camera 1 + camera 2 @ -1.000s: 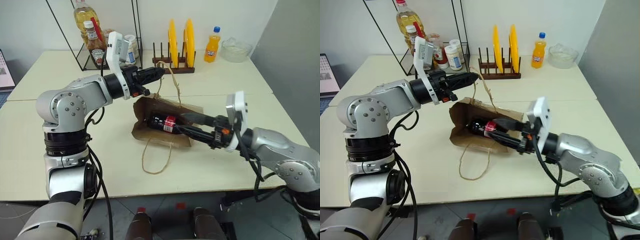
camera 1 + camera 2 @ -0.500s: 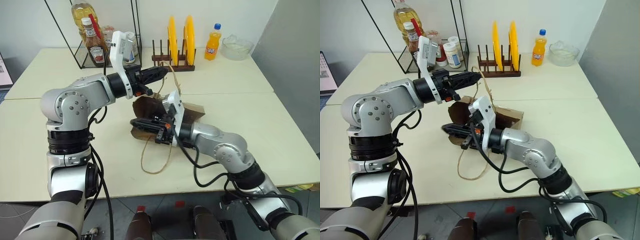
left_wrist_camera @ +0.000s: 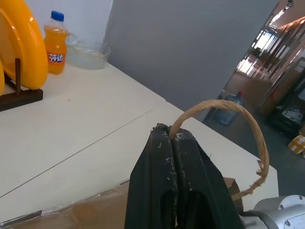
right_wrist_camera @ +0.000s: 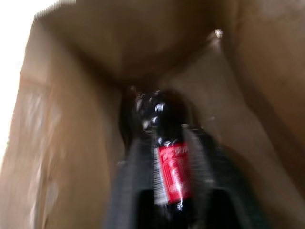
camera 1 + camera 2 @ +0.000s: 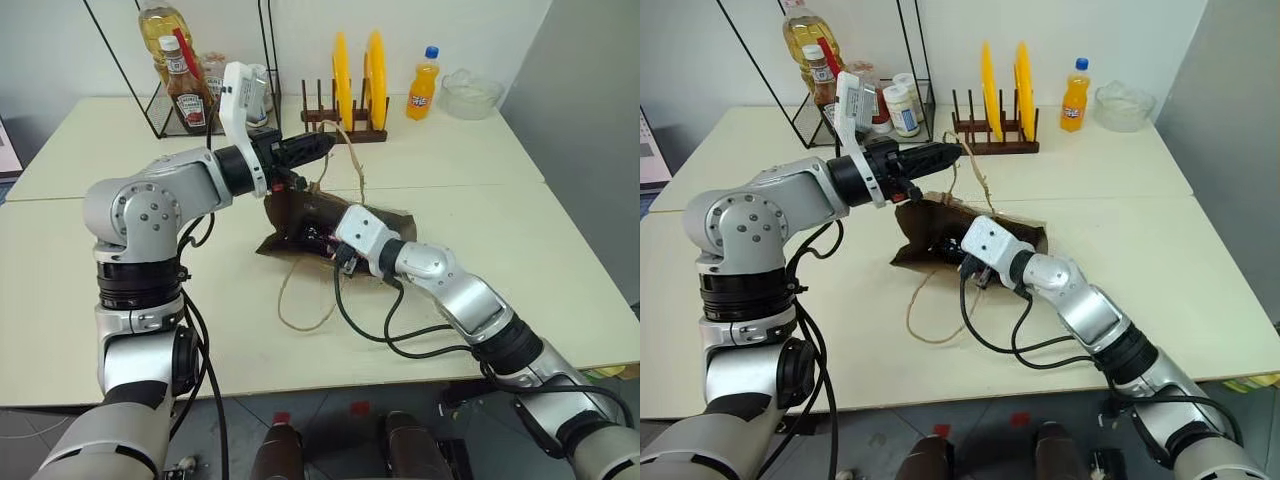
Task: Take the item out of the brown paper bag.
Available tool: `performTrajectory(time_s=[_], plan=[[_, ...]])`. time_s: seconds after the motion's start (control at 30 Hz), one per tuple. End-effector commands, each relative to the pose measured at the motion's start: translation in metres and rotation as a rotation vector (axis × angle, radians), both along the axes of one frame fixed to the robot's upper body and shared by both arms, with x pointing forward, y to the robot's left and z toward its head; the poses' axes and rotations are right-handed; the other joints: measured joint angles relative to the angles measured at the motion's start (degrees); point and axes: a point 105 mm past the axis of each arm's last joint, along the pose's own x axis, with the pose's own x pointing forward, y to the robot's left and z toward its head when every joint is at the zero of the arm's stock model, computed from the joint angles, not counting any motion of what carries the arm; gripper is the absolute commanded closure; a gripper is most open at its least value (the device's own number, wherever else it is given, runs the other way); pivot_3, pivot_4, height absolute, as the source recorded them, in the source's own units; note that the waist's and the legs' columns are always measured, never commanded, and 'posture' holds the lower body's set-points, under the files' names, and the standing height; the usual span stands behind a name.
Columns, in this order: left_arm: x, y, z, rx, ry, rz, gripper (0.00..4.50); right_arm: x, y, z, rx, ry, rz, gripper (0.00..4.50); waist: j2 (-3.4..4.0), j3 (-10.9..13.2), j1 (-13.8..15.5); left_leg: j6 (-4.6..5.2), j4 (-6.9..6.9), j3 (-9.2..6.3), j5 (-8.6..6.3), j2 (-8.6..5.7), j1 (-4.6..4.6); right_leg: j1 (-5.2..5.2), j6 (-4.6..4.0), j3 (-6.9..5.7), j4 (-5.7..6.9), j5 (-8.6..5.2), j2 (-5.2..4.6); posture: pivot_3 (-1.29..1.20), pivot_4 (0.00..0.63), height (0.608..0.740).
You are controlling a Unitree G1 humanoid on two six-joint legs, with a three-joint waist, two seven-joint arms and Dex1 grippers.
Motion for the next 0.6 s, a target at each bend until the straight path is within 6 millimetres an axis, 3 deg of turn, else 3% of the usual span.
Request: performTrajectory(time_s=[0.03, 0.23, 0.47, 0.6], plan=[[-0.006, -0.001, 0.016, -0.027, -0.080, -0.011, 4.50, -0.005, 0.004, 0.008, -0.080, -0.093, 0.049, 2.21, 0.00, 0.0, 0.0, 0.00, 0.00, 0.00, 0.00, 0.00, 0.00, 0.00, 0.00, 0.00, 0.00, 0.00, 0.00, 0.00, 0.150, 0.740], [-0.006, -0.004, 0.019, -0.031, -0.086, -0.022, 4.50, 0.006, -0.006, -0.001, -0.240, -0.134, 0.007, 0.04, 0.00, 0.0, 0.0, -0.01, 0.02, 0.00, 0.00, 0.00, 0.00, 0.02, 0.00, 0.00, -0.01, 0.00, -0.01, 0.00, 0.150, 0.740], [-0.005, -0.005, 0.018, -0.036, -0.087, -0.019, 4.50, 0.019, -0.002, -0.008, -0.317, -0.145, 0.001, 0.01, 0.00, 0.0, 0.0, -0.02, 0.02, 0.00, 0.01, -0.01, 0.00, 0.02, 0.00, 0.00, -0.01, 0.00, -0.01, 0.00, 0.150, 0.740], [-0.005, -0.006, 0.019, -0.041, -0.091, -0.019, 4.50, 0.030, -0.002, -0.025, -0.344, -0.072, -0.001, 0.01, 0.00, 0.0, -0.1, -0.03, 0.02, 0.00, 0.02, 0.00, 0.01, 0.02, -0.01, 0.00, 0.00, 0.01, -0.01, 0.00, 0.150, 0.740]])
